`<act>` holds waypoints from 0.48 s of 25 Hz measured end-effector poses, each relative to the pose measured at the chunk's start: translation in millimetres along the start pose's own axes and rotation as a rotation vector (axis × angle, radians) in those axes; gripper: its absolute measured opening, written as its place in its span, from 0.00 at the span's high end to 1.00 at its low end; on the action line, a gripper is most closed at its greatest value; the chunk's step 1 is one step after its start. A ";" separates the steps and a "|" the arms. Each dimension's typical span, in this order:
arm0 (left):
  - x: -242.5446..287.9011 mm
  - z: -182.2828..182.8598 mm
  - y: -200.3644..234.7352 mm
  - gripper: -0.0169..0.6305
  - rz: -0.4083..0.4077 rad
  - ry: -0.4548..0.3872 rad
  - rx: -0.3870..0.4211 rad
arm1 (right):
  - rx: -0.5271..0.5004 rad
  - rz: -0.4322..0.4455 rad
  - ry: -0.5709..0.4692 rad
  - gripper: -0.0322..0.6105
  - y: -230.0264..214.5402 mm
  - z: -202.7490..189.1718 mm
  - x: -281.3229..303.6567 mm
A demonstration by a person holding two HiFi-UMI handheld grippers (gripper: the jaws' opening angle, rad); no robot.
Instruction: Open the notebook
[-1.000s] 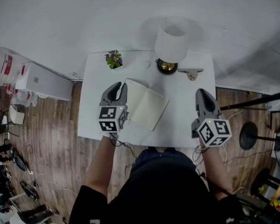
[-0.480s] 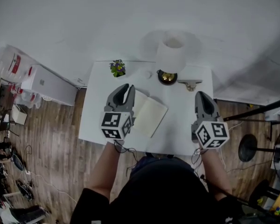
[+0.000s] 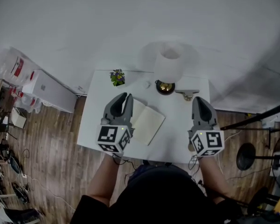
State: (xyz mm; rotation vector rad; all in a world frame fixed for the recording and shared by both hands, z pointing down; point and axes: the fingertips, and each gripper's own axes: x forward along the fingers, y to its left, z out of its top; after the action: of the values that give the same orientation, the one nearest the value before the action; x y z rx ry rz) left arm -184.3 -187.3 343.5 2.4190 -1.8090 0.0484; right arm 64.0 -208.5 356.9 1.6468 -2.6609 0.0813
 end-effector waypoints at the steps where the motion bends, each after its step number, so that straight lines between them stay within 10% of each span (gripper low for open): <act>1: 0.1 2.6 0.8 0.88 0.004 -0.006 0.003 | -0.010 0.001 -0.009 0.94 -0.4 3.7 1.0; 12: -4.8 5.4 3.0 0.89 0.024 -0.018 -0.005 | -0.028 0.015 -0.022 0.94 -2.1 8.8 -3.7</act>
State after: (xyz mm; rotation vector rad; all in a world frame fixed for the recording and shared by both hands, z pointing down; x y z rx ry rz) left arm -188.8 -184.1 338.0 2.4020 -1.8435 0.0235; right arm 67.7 -206.5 348.0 1.6295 -2.6782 0.0260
